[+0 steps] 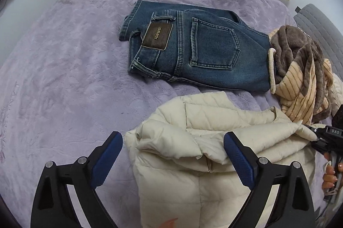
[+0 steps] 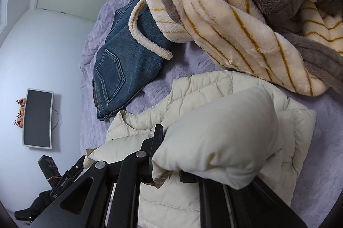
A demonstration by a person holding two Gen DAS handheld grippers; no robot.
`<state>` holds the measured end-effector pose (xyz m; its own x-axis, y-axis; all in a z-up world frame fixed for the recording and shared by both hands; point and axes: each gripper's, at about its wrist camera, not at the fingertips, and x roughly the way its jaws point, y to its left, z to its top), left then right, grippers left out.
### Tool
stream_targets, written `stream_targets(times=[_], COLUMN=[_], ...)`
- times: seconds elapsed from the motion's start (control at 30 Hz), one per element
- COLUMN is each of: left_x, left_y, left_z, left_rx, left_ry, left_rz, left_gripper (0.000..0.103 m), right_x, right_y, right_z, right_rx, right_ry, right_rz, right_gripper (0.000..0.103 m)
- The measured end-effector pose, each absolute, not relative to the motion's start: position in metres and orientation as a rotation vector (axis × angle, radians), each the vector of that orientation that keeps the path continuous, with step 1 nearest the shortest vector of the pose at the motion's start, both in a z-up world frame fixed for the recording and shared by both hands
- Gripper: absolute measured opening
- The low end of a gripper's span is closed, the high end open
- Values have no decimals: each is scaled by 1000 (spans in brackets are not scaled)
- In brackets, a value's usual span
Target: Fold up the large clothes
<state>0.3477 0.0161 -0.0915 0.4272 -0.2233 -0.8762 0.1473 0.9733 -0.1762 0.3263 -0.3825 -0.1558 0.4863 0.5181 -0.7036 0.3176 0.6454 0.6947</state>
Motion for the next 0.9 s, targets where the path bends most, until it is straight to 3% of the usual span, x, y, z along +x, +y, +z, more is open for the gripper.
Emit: stream_targets(times=[0.07, 0.13, 0.23, 0.27, 0.3, 0.37, 0.4, 0.43, 0.6, 0.9], left_x=[345, 341, 337, 337, 337, 340, 342, 345, 367, 407], left_y=[20, 26, 36, 37, 36, 29, 20, 11, -22, -10], left_z=[-85, -75, -65, -63, -64, -69, -74, -82, -128, -179], left_rx=[-63, -76, -124, -141, -147, -136, -111, -85, -8, -118], left_ry=[1089, 1053, 1013, 1006, 1012, 1022, 1032, 1049, 1098, 1148], left_rz=[-212, -187, -160, -173, -184, -225, -234, -246, -207, -139], left_gripper=[96, 96, 93, 81, 78, 77, 76, 75, 75, 75], right_x=[325, 322, 314, 311, 309, 308, 311, 314, 335, 364], right_y=[-384, -386, -389, -390, -391, -393, -392, -392, -386, -384], right_z=[-151, -142, -125, -121, -119, -118, -121, -126, -161, -198], right_rx=[908, 910, 869, 845, 818, 752, 713, 680, 608, 569], right_ry=[1098, 1073, 1035, 1029, 1028, 1040, 1062, 1089, 1139, 1147], right_rz=[145, 155, 158, 148, 133, 102, 87, 66, 16, -31], right_gripper=[34, 65, 66, 66, 65, 43, 25, 20, 18, 15])
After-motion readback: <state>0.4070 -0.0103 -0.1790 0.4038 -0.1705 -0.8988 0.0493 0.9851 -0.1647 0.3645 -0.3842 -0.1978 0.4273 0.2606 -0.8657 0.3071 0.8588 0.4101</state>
